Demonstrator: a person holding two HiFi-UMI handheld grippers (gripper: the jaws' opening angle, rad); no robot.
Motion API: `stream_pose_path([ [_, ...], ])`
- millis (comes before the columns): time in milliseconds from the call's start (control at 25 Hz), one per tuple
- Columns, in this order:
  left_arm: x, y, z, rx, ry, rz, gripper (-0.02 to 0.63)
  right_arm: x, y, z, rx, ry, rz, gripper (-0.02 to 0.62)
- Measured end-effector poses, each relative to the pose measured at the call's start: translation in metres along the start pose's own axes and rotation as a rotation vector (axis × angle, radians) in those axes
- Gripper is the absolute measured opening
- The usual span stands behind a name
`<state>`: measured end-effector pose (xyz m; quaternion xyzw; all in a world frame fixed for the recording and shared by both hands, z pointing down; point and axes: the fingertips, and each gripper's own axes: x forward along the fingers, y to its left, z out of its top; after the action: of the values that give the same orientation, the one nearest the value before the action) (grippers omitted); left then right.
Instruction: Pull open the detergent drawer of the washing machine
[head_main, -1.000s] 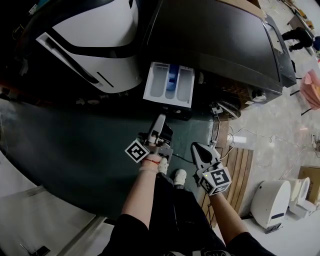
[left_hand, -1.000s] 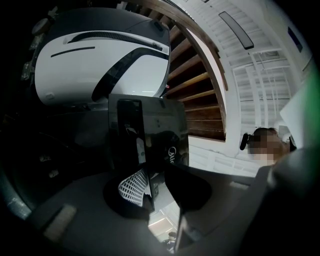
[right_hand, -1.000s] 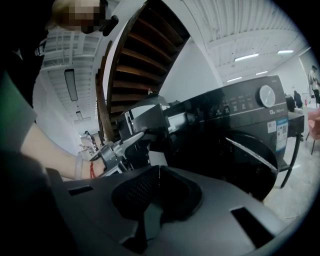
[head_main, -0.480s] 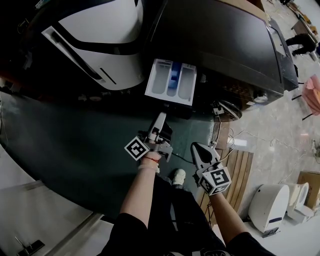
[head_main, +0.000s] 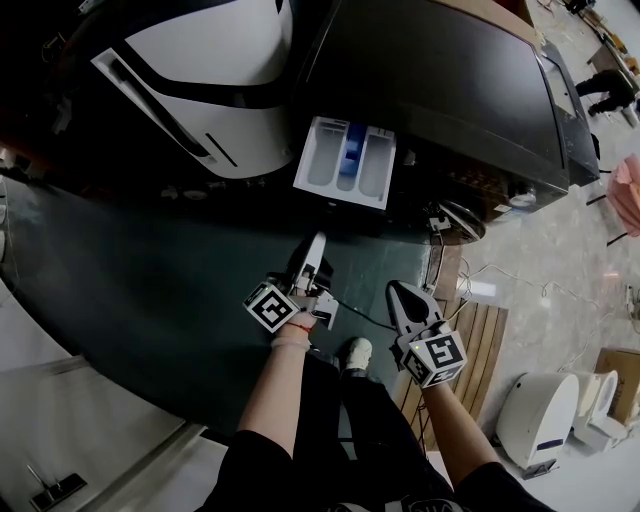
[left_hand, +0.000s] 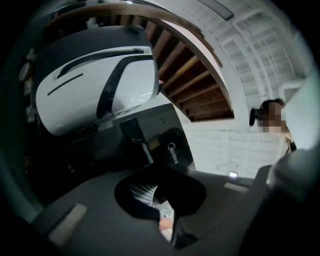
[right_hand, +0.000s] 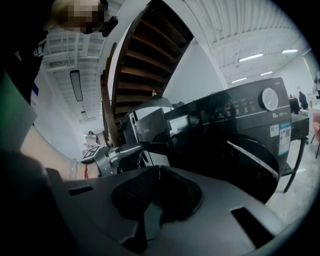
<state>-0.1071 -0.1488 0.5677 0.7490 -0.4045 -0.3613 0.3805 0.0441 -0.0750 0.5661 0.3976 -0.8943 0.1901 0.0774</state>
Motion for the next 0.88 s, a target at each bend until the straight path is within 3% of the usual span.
stream_pose_path([
  [200,-0.007,-0.014,0.009,0.172,0.099,0.064,0.009,-0.004,0.001,0.019,-0.029,-0.017,0.001,0.012],
  [600,-0.016,-0.054,0.051,0.485,0.185,0.194,0.009,-0.015,0.008,0.076,-0.091,-0.071,0.01,0.012],
  [880,-0.028,-0.09,0.071,0.583,0.194,0.221,0.009,-0.033,0.02,0.105,-0.103,-0.101,0.015,0.011],
])
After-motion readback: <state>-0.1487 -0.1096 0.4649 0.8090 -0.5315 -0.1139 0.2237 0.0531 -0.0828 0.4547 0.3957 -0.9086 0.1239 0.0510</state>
